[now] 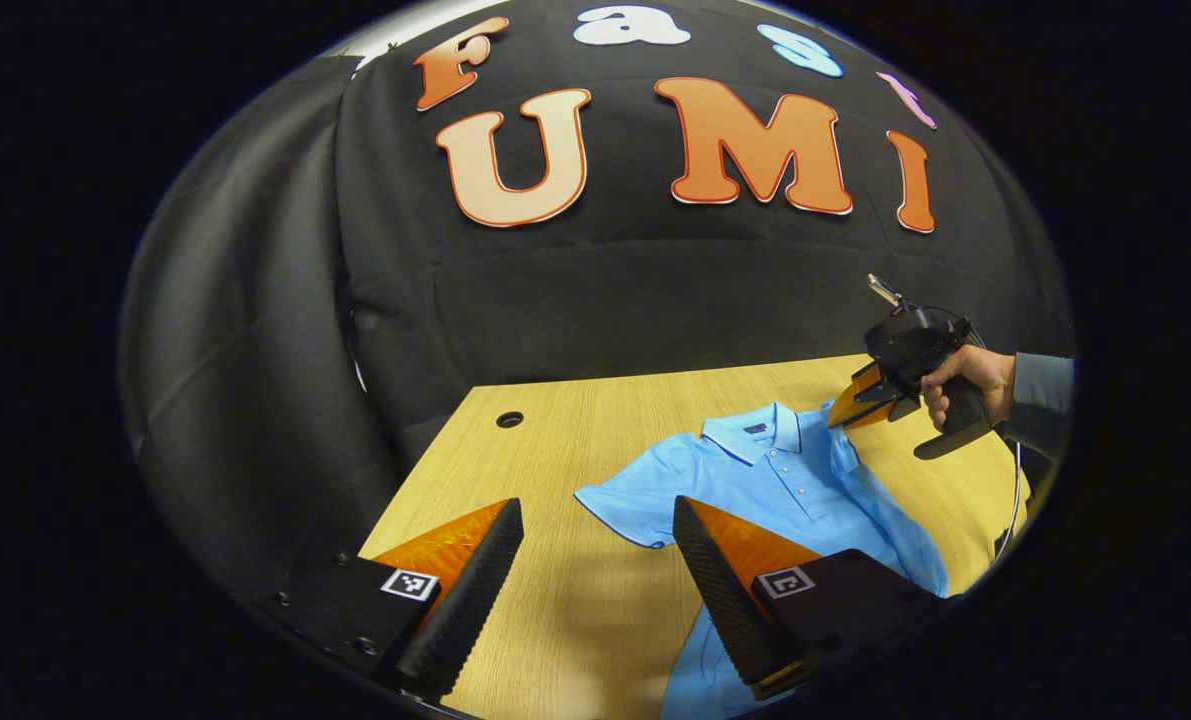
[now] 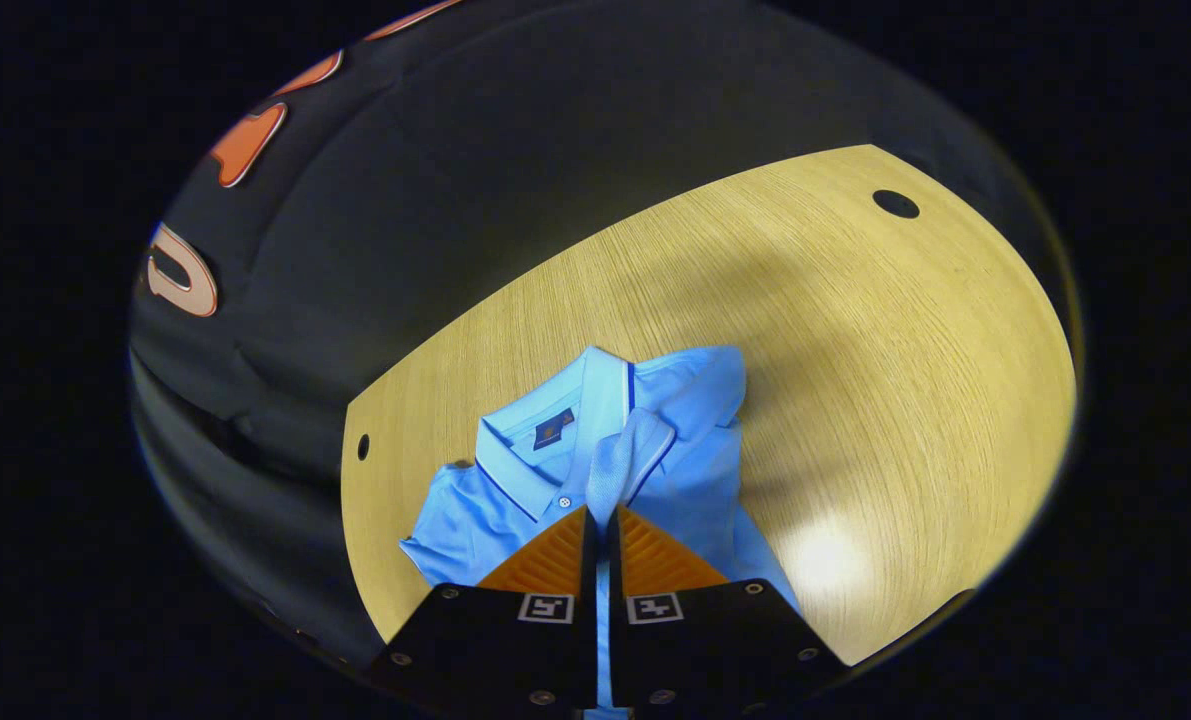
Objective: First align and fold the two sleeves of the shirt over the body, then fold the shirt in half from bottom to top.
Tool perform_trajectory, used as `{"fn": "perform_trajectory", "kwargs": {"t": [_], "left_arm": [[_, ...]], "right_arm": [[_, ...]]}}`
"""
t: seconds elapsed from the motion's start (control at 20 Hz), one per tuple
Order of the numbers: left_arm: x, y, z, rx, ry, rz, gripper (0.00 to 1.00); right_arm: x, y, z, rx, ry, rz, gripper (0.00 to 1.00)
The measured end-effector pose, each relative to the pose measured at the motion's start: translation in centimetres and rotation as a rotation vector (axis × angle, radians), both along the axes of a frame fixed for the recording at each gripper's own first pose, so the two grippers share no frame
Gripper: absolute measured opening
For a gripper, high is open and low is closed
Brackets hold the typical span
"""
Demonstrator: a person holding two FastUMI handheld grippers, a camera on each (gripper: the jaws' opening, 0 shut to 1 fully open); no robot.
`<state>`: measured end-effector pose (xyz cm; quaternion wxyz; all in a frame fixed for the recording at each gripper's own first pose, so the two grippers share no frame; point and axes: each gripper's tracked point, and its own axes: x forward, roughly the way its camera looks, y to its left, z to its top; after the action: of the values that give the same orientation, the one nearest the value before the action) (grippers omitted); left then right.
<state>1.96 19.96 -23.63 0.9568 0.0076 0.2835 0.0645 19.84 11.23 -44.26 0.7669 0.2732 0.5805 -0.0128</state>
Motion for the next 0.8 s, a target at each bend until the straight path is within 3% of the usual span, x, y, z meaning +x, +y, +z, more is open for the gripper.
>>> {"fn": "perform_trajectory", "kwargs": {"t": [0.2,0.3,0.45,0.6,0.8], "left_arm": [[2.1,0.1,-1.3,-0.048,0.02,-0.031,1.0],[3.5,0.0,-2.3,-0.111,0.045,-0.041,1.0],[6.1,-0.1,-4.4,-0.224,0.113,-0.041,0.98],[8.8,0.9,-6.8,-0.317,0.174,-0.02,0.97],[10.8,1.3,-9.6,-0.383,0.269,-0.034,0.97]], "right_arm": [[-0.5,1.1,0.0,0.008,0.002,0.022,0.14],[-0.8,1.5,0.3,0.007,-0.014,0.042,0.3],[-1.3,1.3,1.6,-0.039,-0.062,0.084,0.41],[-1.9,0.2,3.4,-0.1,-0.136,0.103,0.59],[-4.0,-3.4,6.0,-0.209,-0.209,0.107,0.64]]}}
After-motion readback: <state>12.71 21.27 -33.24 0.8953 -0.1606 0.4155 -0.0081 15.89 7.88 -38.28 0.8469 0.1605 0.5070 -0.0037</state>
